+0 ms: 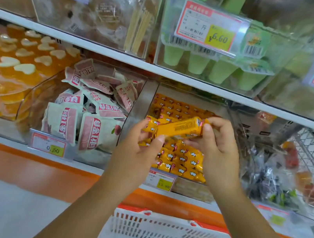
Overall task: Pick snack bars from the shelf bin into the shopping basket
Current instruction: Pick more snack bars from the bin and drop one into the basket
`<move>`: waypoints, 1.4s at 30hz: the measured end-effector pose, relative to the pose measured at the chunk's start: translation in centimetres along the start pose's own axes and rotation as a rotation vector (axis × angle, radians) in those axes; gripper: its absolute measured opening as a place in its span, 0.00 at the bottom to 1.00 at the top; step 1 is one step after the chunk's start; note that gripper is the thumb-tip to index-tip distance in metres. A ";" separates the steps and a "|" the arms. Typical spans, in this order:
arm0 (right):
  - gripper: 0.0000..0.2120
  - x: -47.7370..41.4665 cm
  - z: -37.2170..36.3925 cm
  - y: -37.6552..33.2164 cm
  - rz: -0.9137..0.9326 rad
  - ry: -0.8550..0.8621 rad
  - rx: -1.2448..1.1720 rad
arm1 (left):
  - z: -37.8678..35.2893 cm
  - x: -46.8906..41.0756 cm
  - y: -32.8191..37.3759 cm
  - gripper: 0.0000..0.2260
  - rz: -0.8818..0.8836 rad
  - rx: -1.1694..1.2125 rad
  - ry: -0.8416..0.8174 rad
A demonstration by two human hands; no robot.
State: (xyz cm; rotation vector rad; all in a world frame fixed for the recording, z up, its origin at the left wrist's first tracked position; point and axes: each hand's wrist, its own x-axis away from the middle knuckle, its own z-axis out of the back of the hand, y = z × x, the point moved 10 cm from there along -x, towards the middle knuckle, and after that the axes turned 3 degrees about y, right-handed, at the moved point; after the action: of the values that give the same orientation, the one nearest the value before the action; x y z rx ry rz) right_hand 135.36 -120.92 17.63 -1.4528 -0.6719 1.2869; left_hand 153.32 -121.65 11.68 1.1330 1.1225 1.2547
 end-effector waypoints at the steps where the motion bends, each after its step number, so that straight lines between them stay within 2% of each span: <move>1: 0.08 1.3 0.8 -0.1 -0.048 0.010 -0.072 | -0.7 0.5 -0.4 0.21 0.061 0.091 -0.057; 4: 0.06 4.4 2.8 0.7 -0.219 0.018 -0.190 | -1.9 2.4 -0.4 0.14 0.174 0.277 -0.151; 7: 0.02 7.2 4.1 1.4 -0.377 -0.014 -0.244 | -1.9 3.6 -0.2 0.15 0.179 0.290 -0.165; 8: 0.04 8.0 4.4 1.6 -0.404 -0.015 -0.267 | -2.0 4.0 -0.1 0.15 0.176 0.270 -0.174; 11: 0.20 9.4 5.9 1.5 -0.399 0.032 -0.262 | -2.6 5.1 0.2 0.12 0.181 0.258 -0.225; 13: 0.22 10.0 6.7 2.0 -0.416 0.058 -0.303 | -3.1 5.6 0.5 0.10 0.178 0.267 -0.268; 16: 0.35 10.7 7.0 2.7 -0.454 0.014 -0.420 | -3.6 5.8 0.8 0.11 0.199 0.316 -0.336; 18: 0.39 11.1 7.1 3.1 -0.482 -0.016 -0.457 | -3.8 5.8 0.7 0.11 0.221 0.311 -0.372; 23: 0.26 10.6 8.0 3.9 -0.512 -0.025 -0.417 | -4.9 5.7 0.2 0.13 0.235 0.268 -0.445; 25: 0.24 10.3 8.3 4.0 -0.501 -0.012 -0.417 | -5.2 5.7 0.3 0.13 0.226 0.267 -0.466; 28: 0.23 10.0 8.7 4.2 -0.515 0.001 -0.450 | -5.6 5.8 0.7 0.20 0.180 0.251 -0.520; 32: 0.24 9.9 8.6 3.9 -0.519 -0.037 -0.524 | -4.7 5.1 1.6 0.15 0.101 0.212 -0.403; 35: 0.23 9.6 9.1 4.4 -0.453 -0.011 -0.400 | -3.9 4.7 1.9 0.12 0.041 0.092 -0.296; 39: 0.24 9.4 9.9 4.5 -0.380 0.060 -0.285 | -3.8 4.9 2.3 0.13 -0.006 0.057 -0.200; 42: 0.23 9.3 9.8 3.6 -0.335 0.074 -0.290 | -3.5 4.9 2.9 0.06 -0.053 0.089 -0.114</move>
State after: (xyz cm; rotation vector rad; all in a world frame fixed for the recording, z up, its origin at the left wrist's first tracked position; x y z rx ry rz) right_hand 127.91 -110.56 12.03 -1.5315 -1.0360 0.8985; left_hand 149.51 -116.68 14.18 1.2174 1.1246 1.0951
